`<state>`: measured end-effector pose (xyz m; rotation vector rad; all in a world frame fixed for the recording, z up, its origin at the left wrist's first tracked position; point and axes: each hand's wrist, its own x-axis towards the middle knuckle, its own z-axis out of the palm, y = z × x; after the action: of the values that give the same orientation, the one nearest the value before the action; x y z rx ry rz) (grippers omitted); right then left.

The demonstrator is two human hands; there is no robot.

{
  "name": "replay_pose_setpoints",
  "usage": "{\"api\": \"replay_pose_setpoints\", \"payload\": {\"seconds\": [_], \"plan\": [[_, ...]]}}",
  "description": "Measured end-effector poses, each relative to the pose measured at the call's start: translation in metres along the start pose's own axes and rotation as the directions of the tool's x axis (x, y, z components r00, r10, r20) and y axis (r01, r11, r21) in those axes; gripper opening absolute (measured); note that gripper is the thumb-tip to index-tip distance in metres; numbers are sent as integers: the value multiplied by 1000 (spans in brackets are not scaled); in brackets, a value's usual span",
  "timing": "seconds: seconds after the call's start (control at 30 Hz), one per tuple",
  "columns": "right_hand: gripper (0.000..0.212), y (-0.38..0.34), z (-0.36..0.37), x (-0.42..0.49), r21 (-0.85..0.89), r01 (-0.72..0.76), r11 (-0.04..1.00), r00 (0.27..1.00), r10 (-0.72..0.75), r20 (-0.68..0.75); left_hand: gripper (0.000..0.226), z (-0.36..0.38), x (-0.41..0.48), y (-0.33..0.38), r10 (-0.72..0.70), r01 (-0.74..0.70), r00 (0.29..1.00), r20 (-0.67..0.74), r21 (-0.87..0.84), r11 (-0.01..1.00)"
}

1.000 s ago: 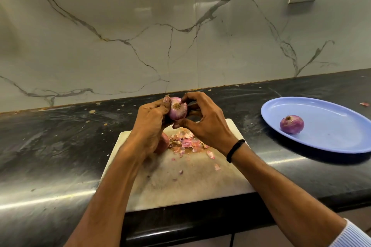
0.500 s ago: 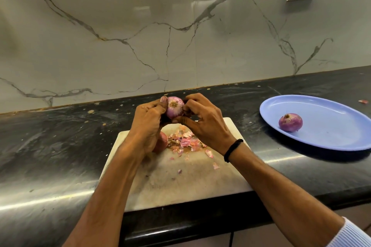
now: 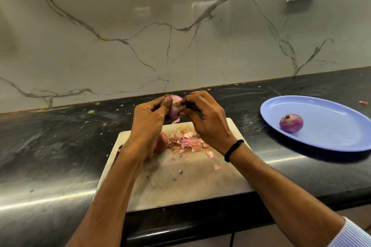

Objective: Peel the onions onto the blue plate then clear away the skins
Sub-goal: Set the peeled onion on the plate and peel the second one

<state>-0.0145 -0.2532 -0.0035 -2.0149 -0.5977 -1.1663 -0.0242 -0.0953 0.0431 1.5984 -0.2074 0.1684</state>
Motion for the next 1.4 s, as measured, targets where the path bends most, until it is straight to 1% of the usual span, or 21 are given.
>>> {"api": "replay_pose_setpoints", "payload": {"seconds": [0.1, 0.27, 0.43, 0.57, 0.7, 0.8, 0.87, 0.97, 1.03, 1.07, 1.13, 1.23, 1.3, 1.4], "plan": [[16, 0, 1, -1, -14, 7, 1000, 1000, -8, -29, 31, 2, -1, -1, 14, -13, 1000, -23, 26, 1000], [14, 2, 1, 0, 14, -17, 1000, 997, 18, -74, 37, 5, -2, -3, 0, 0, 999, -54, -11, 1000], [14, 4, -3, 1, 20, -12, 1000, 996, 13, -86, 37, 6, -4, -5, 3, -3, 999, -44, -4, 1000], [14, 3, 0, 1, -37, 15, 999, 998, -17, -54, 28, 7, -3, -6, -12, 12, 996, -93, 0, 1000], [18, -1, 5, -1, -103, 56, 993, 998, -58, -18, 22, 8, -5, -5, -39, 33, 991, -128, -51, 998], [29, -7, 6, 1, -145, 89, 985, 996, -92, -19, 23, 11, -5, -4, -70, 54, 986, -150, -112, 992], [32, -10, 7, 1, -175, 92, 980, 995, -98, -24, 23, 11, -4, -2, -112, 85, 980, -162, -161, 983], [30, -10, 8, -1, -144, 49, 988, 998, -52, -21, 21, 8, -2, 3, -177, 118, 969, -171, -310, 943], [23, -7, 9, -3, -123, -6, 992, 999, 0, -44, 16, 6, -1, 6, -188, 115, 965, -184, -348, 930], [20, -5, 8, -3, -107, -38, 994, 997, 31, -66, 14, 5, -1, 6, -185, 109, 965, -186, -354, 929], [23, -2, 6, 0, -68, -77, 995, 993, 70, -100, 14, 6, -2, 7, -178, 103, 968, -178, -364, 926], [31, -3, 2, 2, -61, -48, 997, 995, 43, -84, 14, 7, -2, 6, -158, 96, 975, -157, -341, 935], [30, -4, 1, 3, -42, -33, 999, 997, 31, -68, 14, 7, -1, 5, -143, 90, 979, -146, -321, 943], [29, -6, 1, 5, 30, -49, 998, 996, 52, -74, 17, 5, -1, 4, -136, 86, 980, -143, -310, 947]]}}
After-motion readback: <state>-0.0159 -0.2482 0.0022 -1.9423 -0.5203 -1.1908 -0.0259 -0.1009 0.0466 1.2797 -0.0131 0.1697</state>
